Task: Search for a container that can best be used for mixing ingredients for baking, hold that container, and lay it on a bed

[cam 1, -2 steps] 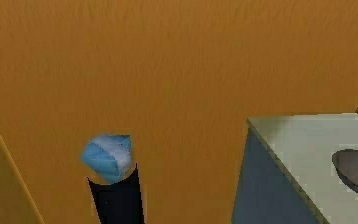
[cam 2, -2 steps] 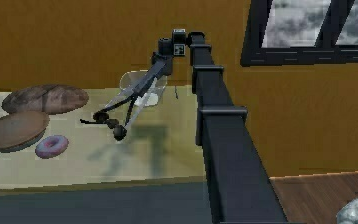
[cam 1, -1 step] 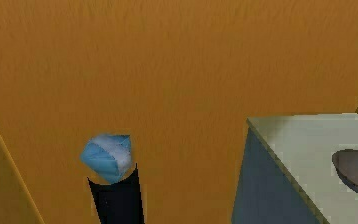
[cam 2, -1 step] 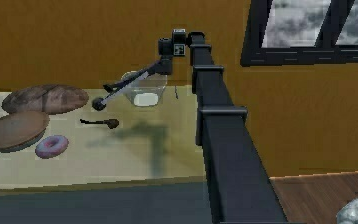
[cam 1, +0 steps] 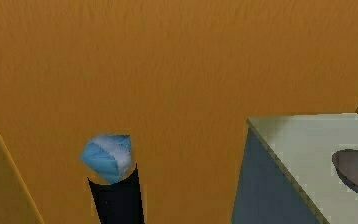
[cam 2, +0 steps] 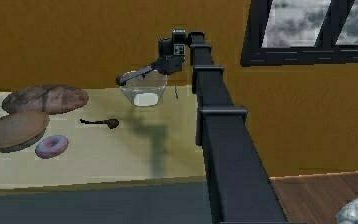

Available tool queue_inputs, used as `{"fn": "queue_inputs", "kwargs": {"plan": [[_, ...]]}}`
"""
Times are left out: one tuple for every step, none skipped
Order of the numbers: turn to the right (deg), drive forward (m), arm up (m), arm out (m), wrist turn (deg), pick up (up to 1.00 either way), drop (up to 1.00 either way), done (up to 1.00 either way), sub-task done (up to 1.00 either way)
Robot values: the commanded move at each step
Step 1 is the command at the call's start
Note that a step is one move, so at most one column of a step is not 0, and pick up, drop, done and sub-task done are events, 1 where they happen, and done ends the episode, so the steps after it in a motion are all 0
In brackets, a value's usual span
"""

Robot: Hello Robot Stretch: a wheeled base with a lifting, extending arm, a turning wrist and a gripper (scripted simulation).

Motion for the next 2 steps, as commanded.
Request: {"fn": "queue_inputs", "kwargs": {"plan": [[0.0, 0.0, 0.0, 0.0, 18.0, 0.0, 0.0, 0.0, 0.0], [0.0, 0.0, -0.04, 0.0, 0.0, 0.0, 0.0, 0.0, 0.0]]}}
